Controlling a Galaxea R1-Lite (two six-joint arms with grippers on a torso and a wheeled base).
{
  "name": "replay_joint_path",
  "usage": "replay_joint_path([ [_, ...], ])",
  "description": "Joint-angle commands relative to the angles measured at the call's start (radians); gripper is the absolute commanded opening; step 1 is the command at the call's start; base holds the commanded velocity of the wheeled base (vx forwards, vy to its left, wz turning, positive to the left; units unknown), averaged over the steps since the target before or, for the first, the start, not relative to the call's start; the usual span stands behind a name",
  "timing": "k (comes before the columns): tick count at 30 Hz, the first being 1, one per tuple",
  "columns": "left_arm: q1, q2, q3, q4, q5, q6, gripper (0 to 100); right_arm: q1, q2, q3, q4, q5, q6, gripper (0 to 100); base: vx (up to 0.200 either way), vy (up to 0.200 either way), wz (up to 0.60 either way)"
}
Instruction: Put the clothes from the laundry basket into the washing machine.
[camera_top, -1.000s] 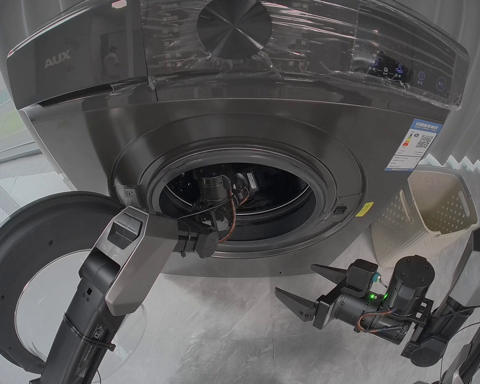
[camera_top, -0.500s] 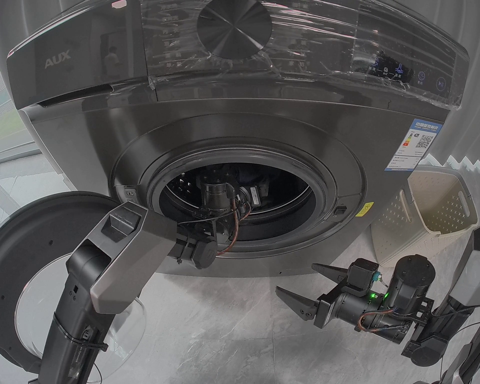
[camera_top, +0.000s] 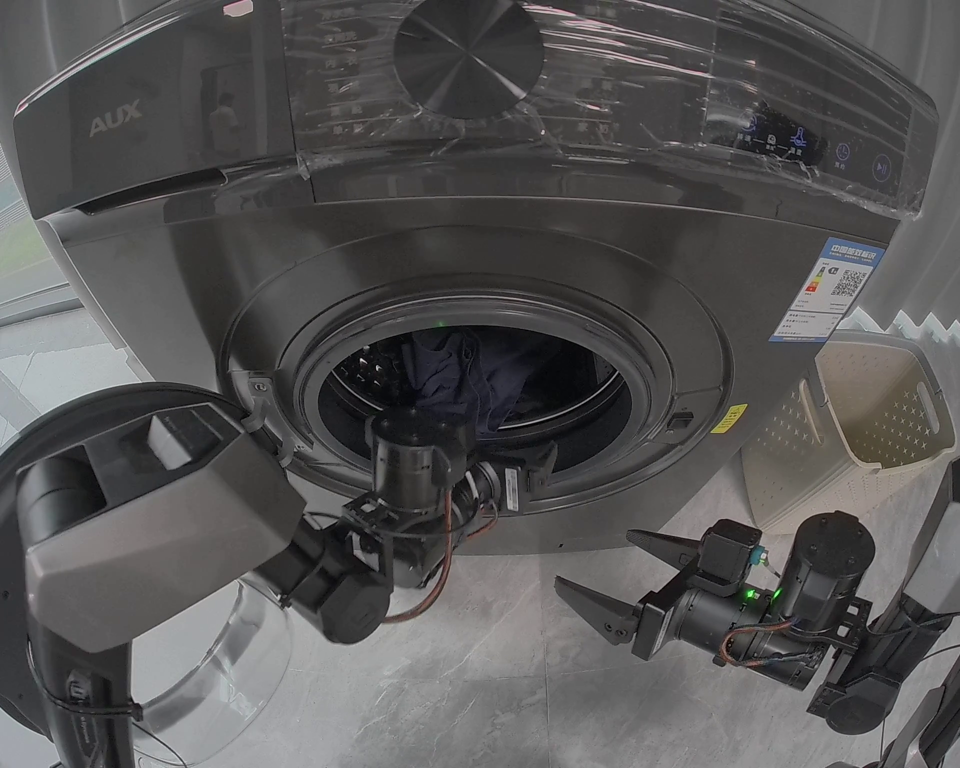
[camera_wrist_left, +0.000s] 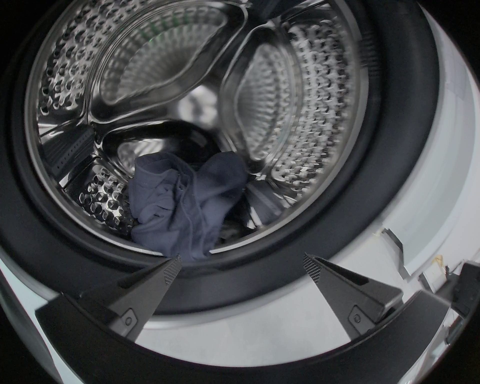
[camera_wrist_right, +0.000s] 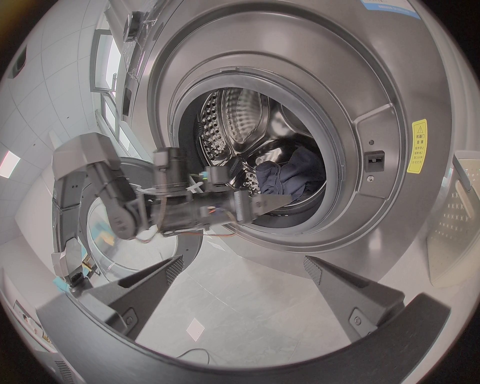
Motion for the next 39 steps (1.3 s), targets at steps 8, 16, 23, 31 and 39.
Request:
replay_joint_path([
  [8, -0.166, -0.463, 0.664, -0.309, -0.057, 0.044, 100, -0.075, -0.183, 0.151, 0.002, 0.002, 0.0, 100, 0.0, 0.0, 0.0],
  [16, -0.166, -0.657, 0.809, -0.31, -0.055, 0.056, 100, -0.196, -0.332, 0.231, 0.028, -0.004, -0.026, 100, -0.05, 0.0, 0.0],
  [23, -0.145, -0.78, 0.897, -0.304, -0.049, 0.107, 100, -0.237, -0.516, 0.231, 0.203, -0.011, -0.029, 100, -0.2, 0.0, 0.0],
  [31, -0.079, -0.886, 1.021, -0.304, -0.045, 0.113, 100, -0.289, -0.85, 0.231, 0.582, -0.026, -0.078, 100, -0.2, 0.0, 0.0],
  [39, 0.036, -1.015, 1.059, -0.198, -0.046, 0.131, 100, -0.4, -1.094, 0.231, 0.824, -0.026, -0.086, 100, -0.05, 0.0, 0.0],
])
